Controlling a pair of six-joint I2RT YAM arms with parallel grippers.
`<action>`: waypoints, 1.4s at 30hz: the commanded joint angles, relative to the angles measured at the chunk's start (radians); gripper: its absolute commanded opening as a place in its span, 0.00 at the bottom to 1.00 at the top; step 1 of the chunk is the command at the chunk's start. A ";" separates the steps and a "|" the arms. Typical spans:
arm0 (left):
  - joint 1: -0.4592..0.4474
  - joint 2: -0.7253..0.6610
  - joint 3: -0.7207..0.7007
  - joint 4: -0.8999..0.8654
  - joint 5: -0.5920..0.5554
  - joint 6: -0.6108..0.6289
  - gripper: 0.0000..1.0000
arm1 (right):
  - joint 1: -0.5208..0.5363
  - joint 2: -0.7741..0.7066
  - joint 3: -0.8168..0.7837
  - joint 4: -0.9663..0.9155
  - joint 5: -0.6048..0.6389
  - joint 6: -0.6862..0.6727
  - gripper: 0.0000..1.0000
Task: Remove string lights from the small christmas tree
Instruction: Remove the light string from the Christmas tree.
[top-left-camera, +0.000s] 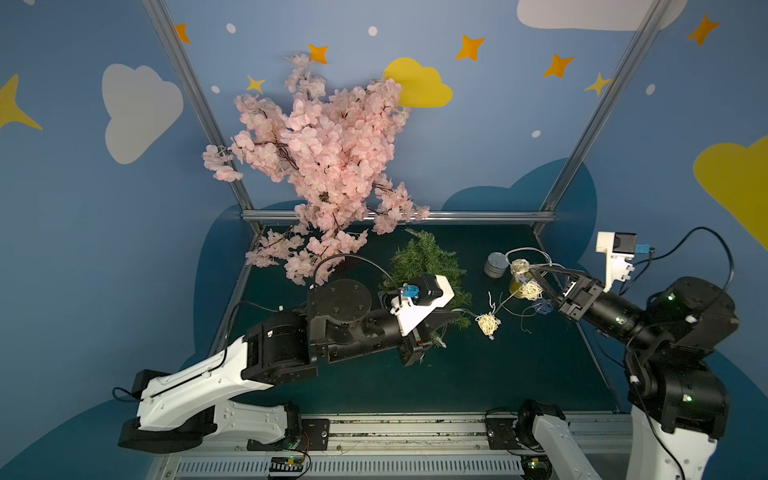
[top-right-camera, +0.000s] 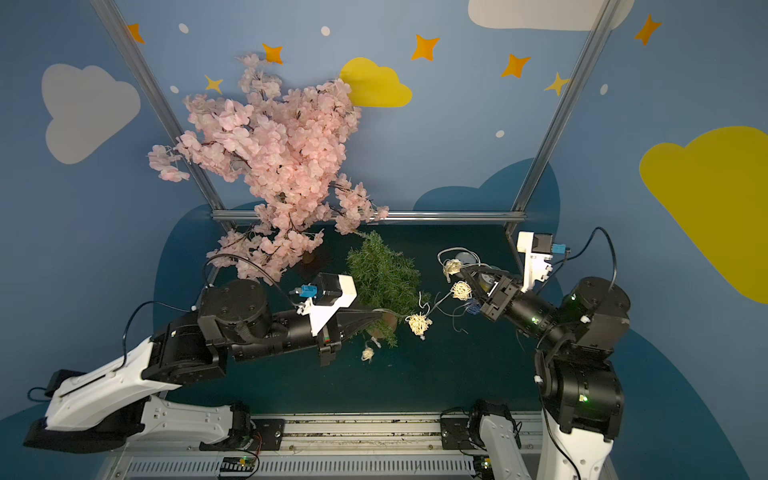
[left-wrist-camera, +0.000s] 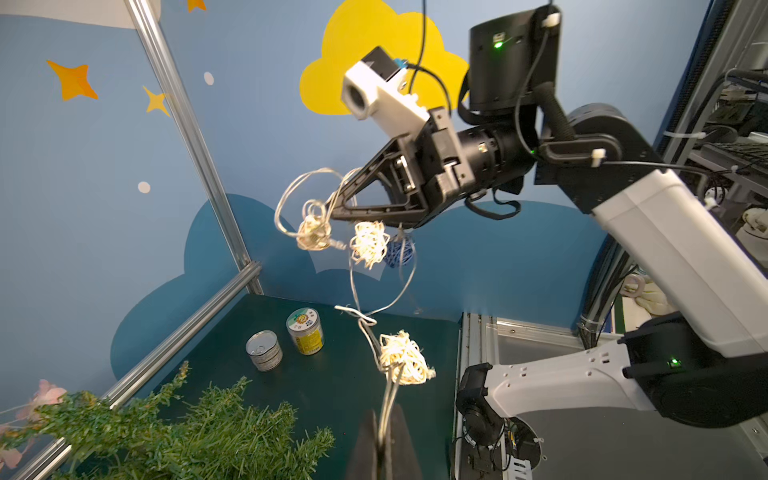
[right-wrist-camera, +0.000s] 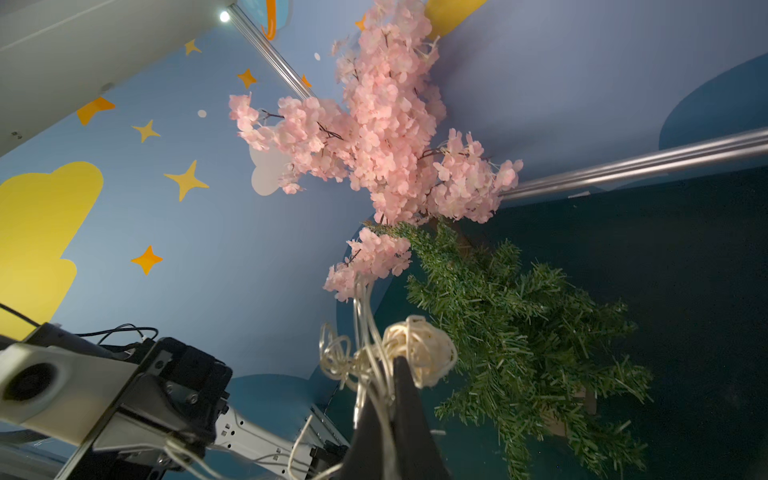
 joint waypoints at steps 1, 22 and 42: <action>-0.002 -0.015 0.019 0.009 0.009 0.011 0.04 | 0.116 0.026 -0.029 -0.013 0.098 -0.076 0.00; -0.002 -0.247 -0.093 -0.084 -0.264 0.035 0.04 | 0.975 0.347 -0.009 0.017 0.765 -0.289 0.40; 0.000 -0.295 0.066 -0.163 -0.623 0.127 0.04 | 1.077 0.362 -0.036 0.049 0.696 -0.372 0.69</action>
